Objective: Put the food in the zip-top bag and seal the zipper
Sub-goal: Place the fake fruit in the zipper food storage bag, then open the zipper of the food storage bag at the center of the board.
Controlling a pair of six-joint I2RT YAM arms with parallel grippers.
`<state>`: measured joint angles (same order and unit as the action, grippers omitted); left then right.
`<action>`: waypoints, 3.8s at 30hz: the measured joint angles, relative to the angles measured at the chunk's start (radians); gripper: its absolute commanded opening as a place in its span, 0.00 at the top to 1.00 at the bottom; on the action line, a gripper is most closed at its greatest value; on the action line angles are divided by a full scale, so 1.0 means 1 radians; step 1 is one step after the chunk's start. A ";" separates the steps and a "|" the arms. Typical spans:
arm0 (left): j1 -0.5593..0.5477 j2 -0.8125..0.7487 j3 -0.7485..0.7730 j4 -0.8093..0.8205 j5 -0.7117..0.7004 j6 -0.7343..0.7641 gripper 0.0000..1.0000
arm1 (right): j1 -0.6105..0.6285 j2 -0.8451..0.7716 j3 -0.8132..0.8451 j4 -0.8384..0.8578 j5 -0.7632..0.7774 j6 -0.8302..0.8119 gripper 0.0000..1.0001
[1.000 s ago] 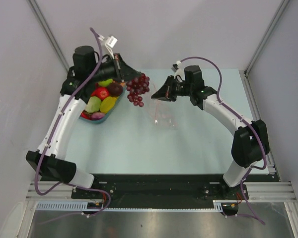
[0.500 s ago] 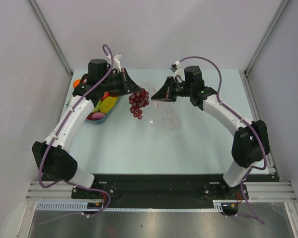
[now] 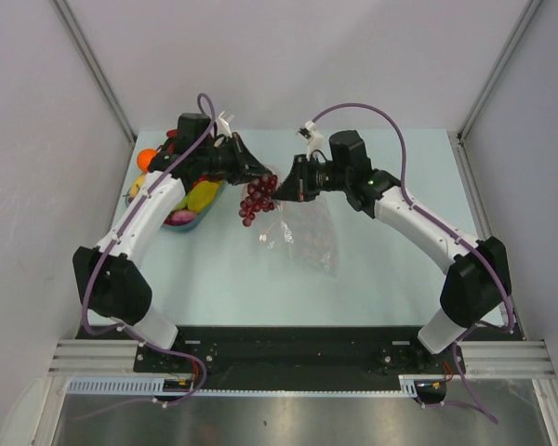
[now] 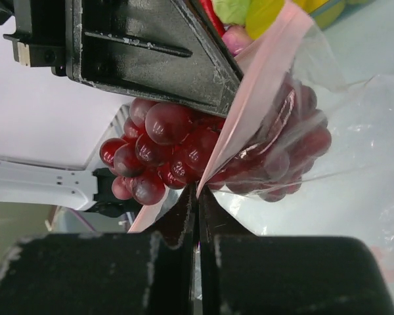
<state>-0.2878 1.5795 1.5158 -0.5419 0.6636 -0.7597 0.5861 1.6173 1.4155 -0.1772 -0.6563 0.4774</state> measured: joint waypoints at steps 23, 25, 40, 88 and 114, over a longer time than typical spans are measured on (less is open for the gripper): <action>-0.076 0.008 0.033 -0.294 -0.437 0.104 0.79 | 0.012 -0.003 -0.027 0.190 -0.147 0.156 1.00; -0.076 -0.002 0.030 -0.284 -0.393 0.138 0.81 | 0.011 -0.003 -0.027 0.206 -0.161 0.174 1.00; -0.077 -0.140 -0.148 -0.066 -0.099 0.245 1.00 | -0.019 0.012 -0.051 0.184 -0.154 0.093 1.00; -0.137 -0.571 -0.632 0.406 -0.056 0.906 0.88 | -0.077 0.078 -0.199 0.738 -0.255 0.758 1.00; 0.085 -0.465 -0.372 0.131 -0.040 0.644 0.14 | -0.069 -0.041 -0.201 0.529 -0.196 0.484 1.00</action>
<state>-0.2031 1.1149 1.1442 -0.4107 0.6231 -0.1154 0.5171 1.5761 1.2148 0.3515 -0.8528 0.9615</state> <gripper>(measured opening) 0.856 0.011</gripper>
